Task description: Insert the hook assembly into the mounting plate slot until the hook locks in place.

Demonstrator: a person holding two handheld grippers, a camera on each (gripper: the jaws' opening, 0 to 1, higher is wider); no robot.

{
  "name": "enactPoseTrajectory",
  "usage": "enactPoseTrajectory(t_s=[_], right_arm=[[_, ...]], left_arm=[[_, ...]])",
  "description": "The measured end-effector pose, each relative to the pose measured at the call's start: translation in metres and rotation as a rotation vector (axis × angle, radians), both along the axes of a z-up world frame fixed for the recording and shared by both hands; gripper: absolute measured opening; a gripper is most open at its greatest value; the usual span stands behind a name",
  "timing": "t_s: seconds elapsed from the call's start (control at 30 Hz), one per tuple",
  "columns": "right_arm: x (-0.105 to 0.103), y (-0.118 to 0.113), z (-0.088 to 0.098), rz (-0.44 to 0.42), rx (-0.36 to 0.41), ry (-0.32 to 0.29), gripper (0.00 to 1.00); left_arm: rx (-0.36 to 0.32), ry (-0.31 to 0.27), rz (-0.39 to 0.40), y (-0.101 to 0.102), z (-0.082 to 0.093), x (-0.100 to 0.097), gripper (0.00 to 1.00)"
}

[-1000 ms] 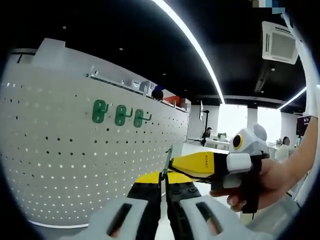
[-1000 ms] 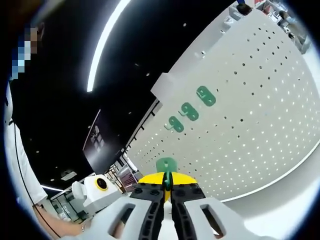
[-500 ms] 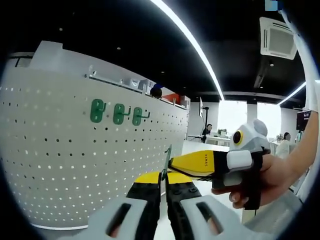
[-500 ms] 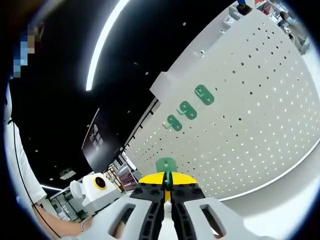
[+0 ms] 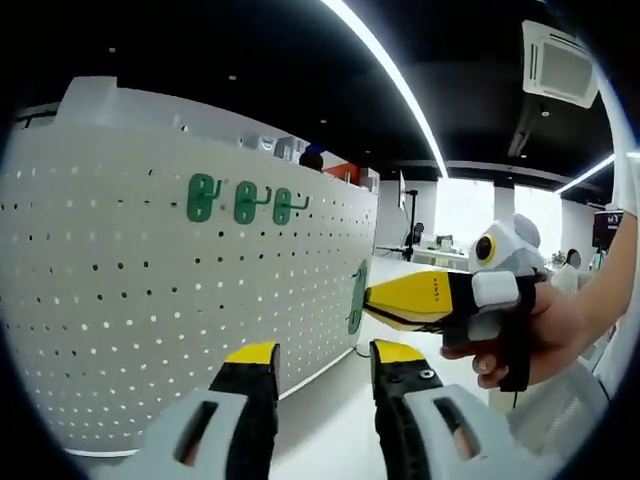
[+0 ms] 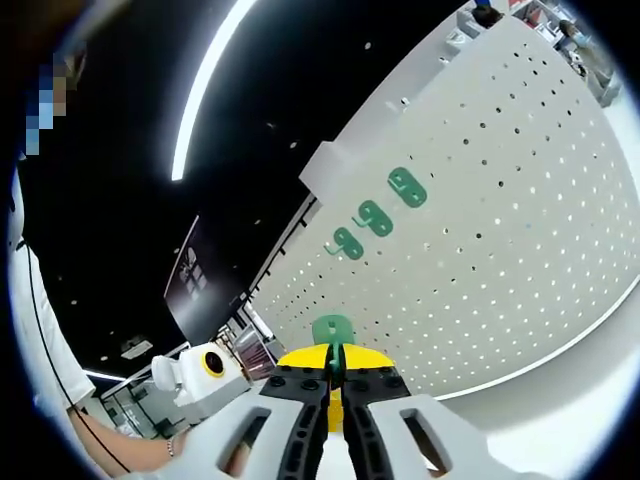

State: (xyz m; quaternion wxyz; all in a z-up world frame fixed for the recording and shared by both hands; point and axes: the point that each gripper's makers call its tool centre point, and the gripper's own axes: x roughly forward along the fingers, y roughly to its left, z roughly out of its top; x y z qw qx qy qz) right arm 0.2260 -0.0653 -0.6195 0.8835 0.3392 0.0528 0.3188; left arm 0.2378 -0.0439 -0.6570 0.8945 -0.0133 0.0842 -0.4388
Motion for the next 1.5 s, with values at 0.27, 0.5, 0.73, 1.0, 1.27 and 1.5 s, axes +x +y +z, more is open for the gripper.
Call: enactPoseTrajectory(t_s=[0.27,0.5,0.73,1.0,1.27,1.5], right_arm=[[0.000,-0.001,-0.001,0.002,-0.001,0.007,0.00],[0.000,0.002,-0.002,0.008,-0.004,0.013,0.00],[0.002,0.000,-0.005,-0.065,-0.343,-0.090,0.00],[0.005,-0.009,-0.010,-0.137,-0.534,-0.123,0.00],[0.011,-0.019,-0.007,-0.166,-0.493,-0.104,0.00],[0.023,-0.033,0.001,-0.200,-0.477,-0.104,0.00]], left_arm=[[0.086,0.013,-0.018,-0.005,-0.014,-0.003,0.67],[0.132,0.019,-0.024,-0.005,-0.020,-0.005,0.78],[0.140,0.021,-0.012,-0.001,-0.023,-0.004,0.79],[0.138,0.026,-0.010,-0.002,-0.024,-0.004,0.79],[0.135,0.017,0.004,0.001,-0.022,-0.002,0.78],[0.128,0.020,0.014,0.007,-0.024,-0.004,0.77]])
